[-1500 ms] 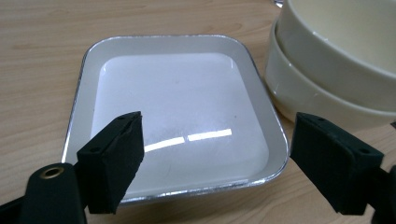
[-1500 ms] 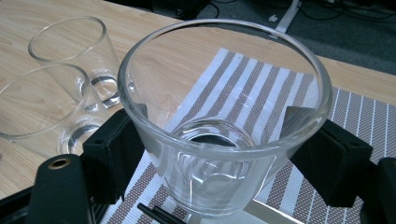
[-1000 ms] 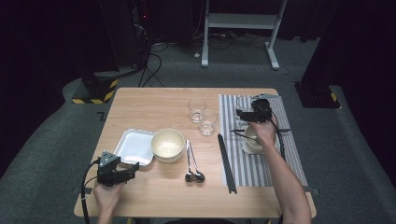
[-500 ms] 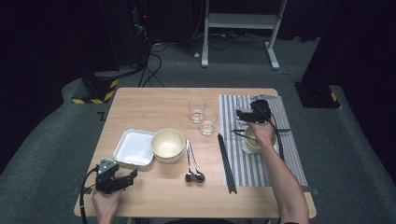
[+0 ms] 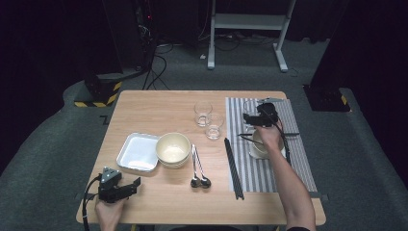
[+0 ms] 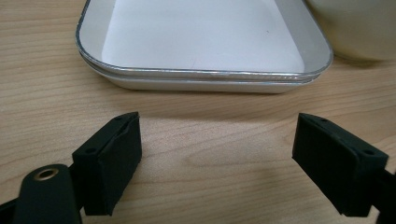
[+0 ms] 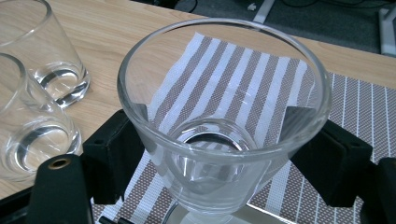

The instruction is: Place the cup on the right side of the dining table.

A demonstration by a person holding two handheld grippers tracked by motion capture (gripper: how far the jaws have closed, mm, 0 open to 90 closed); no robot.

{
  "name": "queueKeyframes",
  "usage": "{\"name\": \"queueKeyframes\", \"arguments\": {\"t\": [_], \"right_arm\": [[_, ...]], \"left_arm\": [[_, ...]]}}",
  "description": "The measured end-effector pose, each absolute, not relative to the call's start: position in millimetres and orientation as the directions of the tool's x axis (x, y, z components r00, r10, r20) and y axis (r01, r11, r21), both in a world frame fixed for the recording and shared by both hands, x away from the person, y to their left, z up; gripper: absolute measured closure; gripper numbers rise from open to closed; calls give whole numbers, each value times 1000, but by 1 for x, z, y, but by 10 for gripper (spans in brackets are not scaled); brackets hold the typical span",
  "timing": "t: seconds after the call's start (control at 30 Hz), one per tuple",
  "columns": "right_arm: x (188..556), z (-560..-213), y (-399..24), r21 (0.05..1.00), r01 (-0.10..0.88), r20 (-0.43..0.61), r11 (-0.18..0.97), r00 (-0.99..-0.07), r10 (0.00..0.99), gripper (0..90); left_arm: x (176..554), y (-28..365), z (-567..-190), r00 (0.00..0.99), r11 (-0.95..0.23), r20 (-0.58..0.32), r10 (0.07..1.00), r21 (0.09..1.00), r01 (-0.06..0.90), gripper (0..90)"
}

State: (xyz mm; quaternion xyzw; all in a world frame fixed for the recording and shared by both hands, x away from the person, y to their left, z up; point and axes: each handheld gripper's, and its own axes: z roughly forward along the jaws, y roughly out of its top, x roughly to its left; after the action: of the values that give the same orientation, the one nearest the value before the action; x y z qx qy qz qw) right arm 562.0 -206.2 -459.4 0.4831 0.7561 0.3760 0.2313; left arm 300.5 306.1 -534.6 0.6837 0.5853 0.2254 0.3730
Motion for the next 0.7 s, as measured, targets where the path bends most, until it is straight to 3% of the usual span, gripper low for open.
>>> {"name": "queueKeyframes", "arguments": {"t": [0.7], "right_arm": [[571, -469, -205, 776, 583, 23, 241, -407, 913, 206]], "left_arm": [[301, 303, -535, 200, -45, -109, 974, 770, 636, 169]]}}
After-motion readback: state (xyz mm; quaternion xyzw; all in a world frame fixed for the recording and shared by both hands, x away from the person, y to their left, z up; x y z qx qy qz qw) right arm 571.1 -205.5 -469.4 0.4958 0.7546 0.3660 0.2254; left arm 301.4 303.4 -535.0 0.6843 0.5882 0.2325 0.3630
